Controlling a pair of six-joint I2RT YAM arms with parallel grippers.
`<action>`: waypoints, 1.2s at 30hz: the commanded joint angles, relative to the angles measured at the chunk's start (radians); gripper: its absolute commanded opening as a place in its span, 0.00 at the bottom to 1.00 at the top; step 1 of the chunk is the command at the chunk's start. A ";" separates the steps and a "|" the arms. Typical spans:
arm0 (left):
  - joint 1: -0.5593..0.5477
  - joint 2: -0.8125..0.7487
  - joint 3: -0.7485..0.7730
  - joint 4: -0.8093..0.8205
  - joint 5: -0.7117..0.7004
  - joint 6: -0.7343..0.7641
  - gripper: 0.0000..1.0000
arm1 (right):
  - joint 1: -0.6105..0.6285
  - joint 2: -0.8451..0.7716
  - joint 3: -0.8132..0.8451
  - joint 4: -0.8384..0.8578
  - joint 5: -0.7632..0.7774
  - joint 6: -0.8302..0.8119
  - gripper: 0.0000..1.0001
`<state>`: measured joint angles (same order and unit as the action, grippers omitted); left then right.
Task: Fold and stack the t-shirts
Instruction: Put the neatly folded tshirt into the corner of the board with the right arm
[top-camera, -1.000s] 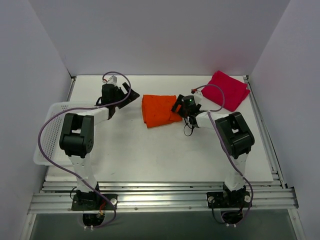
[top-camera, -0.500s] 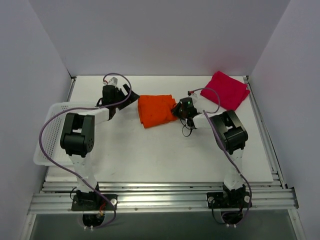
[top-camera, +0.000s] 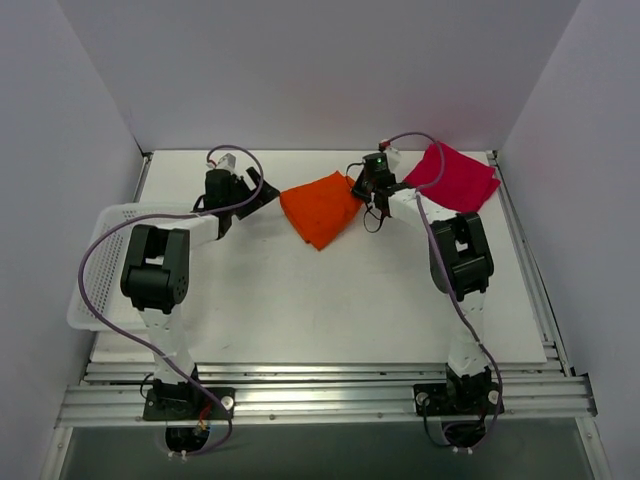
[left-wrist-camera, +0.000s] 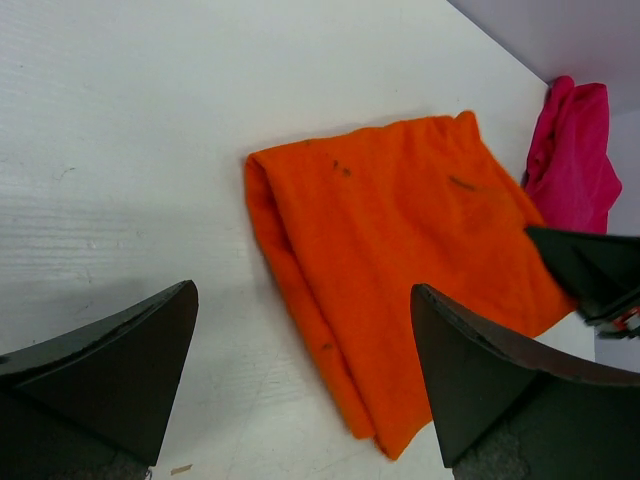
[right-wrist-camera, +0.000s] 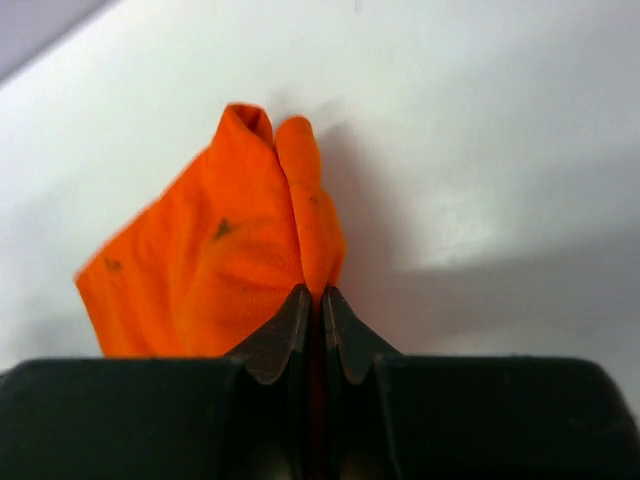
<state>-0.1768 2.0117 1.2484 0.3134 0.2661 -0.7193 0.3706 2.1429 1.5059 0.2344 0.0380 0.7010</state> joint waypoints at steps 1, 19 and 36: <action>-0.003 -0.033 0.023 0.046 0.024 0.015 0.96 | -0.068 0.044 0.198 -0.168 0.082 -0.084 0.00; 0.008 -0.050 -0.009 0.087 0.053 0.001 0.96 | -0.309 0.322 0.823 -0.403 0.051 -0.193 0.00; 0.030 -0.011 -0.001 0.116 0.074 -0.006 0.96 | -0.593 0.095 0.553 -0.308 0.071 -0.169 0.00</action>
<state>-0.1539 2.0075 1.2346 0.3634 0.3191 -0.7254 -0.1387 2.3390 2.1006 -0.1326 0.0891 0.5228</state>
